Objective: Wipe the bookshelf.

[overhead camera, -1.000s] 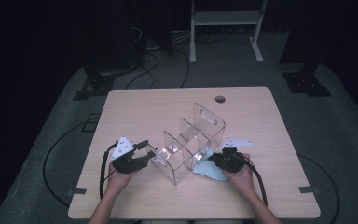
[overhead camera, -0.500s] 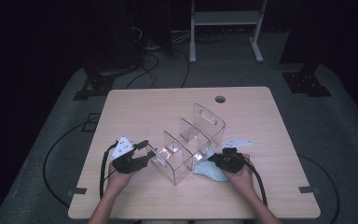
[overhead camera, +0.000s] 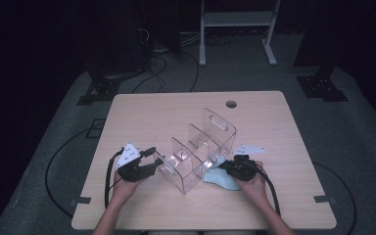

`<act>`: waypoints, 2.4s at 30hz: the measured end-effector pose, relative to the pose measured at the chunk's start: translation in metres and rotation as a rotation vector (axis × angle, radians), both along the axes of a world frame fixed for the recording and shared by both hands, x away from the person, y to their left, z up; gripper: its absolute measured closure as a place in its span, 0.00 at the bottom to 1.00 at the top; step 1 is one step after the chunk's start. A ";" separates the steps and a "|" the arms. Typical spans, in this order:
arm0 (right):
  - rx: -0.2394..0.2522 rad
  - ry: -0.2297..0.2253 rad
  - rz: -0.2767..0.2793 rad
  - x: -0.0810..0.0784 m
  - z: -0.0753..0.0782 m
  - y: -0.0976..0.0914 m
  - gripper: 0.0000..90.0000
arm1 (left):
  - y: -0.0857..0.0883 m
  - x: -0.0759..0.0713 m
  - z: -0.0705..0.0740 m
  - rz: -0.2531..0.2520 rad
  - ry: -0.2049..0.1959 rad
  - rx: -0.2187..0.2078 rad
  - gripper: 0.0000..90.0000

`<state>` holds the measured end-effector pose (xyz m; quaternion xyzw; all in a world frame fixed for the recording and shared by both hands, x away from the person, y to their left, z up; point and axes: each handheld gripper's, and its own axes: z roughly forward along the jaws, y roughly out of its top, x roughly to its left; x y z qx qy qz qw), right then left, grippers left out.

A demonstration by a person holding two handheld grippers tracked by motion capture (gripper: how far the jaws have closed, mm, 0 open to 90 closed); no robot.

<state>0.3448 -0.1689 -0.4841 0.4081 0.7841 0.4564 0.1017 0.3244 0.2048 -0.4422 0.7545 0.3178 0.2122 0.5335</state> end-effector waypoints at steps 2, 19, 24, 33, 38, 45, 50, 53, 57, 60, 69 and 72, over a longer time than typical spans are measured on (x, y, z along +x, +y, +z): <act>0.013 -0.016 -0.004 -0.001 0.006 -0.002 0.94 | 0.000 0.000 0.000 0.002 0.000 0.001 0.52; -0.015 0.029 0.008 -0.001 -0.007 0.005 0.94 | 0.000 0.000 0.000 0.003 -0.001 0.001 0.52; 0.030 -0.014 0.015 -0.011 0.009 0.002 0.94 | 0.000 0.000 0.000 0.003 0.000 0.000 0.52; 0.051 -0.148 0.132 -0.046 0.053 0.030 0.94 | -0.002 -0.001 0.000 0.009 0.003 -0.001 0.52; 0.055 -0.145 0.127 -0.045 0.053 0.030 0.94 | -0.002 0.000 0.000 0.010 0.006 -0.004 0.52; 0.047 -0.111 0.136 -0.046 0.039 0.035 0.94 | -0.003 0.000 0.000 0.016 0.002 -0.003 0.52; 0.063 -0.131 0.137 -0.048 0.046 0.034 0.94 | -0.003 0.000 0.000 0.012 0.004 -0.003 0.52; 0.057 -0.150 0.138 -0.050 0.050 0.035 0.94 | -0.003 0.000 0.000 0.012 0.006 -0.006 0.52; 0.055 -0.111 0.140 -0.048 0.035 0.038 0.94 | -0.004 -0.001 0.000 0.016 0.003 -0.004 0.52; 0.051 -0.098 0.141 -0.047 0.031 0.039 0.94 | -0.004 -0.001 0.000 0.019 0.004 -0.006 0.52; 0.014 -0.078 0.135 -0.045 0.019 0.045 0.94 | -0.003 0.000 0.000 0.020 0.010 -0.006 0.52; -0.010 -0.060 0.146 -0.044 0.012 0.049 0.94 | -0.003 0.000 0.000 0.020 0.009 -0.006 0.52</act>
